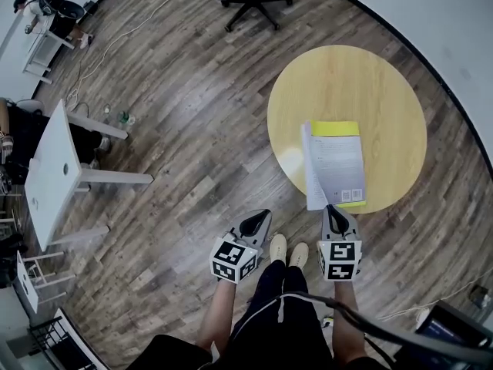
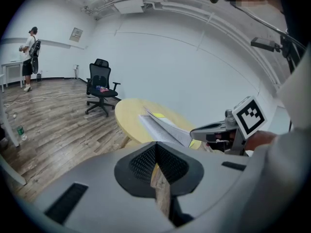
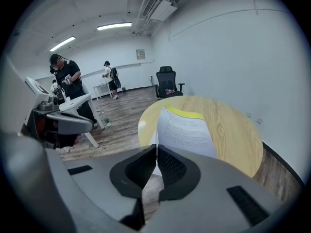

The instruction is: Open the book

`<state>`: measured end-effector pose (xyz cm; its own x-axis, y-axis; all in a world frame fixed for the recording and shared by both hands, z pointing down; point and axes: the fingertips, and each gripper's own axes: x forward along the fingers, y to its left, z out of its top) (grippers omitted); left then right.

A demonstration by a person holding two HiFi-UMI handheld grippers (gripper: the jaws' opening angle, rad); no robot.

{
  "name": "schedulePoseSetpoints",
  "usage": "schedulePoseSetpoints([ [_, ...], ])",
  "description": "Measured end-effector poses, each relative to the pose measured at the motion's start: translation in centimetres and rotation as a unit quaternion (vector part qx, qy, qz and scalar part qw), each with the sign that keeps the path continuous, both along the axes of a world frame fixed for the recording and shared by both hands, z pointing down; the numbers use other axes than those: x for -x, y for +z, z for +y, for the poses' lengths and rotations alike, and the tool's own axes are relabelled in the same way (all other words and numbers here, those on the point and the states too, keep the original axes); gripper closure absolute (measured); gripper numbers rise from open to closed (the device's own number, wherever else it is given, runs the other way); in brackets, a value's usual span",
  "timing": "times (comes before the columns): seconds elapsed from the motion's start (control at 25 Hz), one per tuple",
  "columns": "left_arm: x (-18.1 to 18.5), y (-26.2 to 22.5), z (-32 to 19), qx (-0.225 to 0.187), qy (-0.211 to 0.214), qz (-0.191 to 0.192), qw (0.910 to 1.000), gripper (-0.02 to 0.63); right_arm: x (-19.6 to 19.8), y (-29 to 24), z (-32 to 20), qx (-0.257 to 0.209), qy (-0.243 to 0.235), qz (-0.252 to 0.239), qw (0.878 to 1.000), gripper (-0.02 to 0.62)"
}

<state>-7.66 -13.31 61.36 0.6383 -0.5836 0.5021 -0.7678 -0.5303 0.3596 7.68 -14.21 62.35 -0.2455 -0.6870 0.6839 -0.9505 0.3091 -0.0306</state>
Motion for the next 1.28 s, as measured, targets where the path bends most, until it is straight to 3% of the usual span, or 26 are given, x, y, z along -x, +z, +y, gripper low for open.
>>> schedulePoseSetpoints([
  [0.56,-5.9,-4.9,-1.6,-0.044,0.059,0.007,0.9973,0.607,-6.8,-5.3,-0.1,-0.045,0.068,0.004,0.997,0.578],
  [1.28,-12.0,-7.2,-2.9,-0.06,0.107,0.008,0.9924,0.607,-14.5,-6.9,0.1,-0.055,0.136,0.008,0.989,0.578],
])
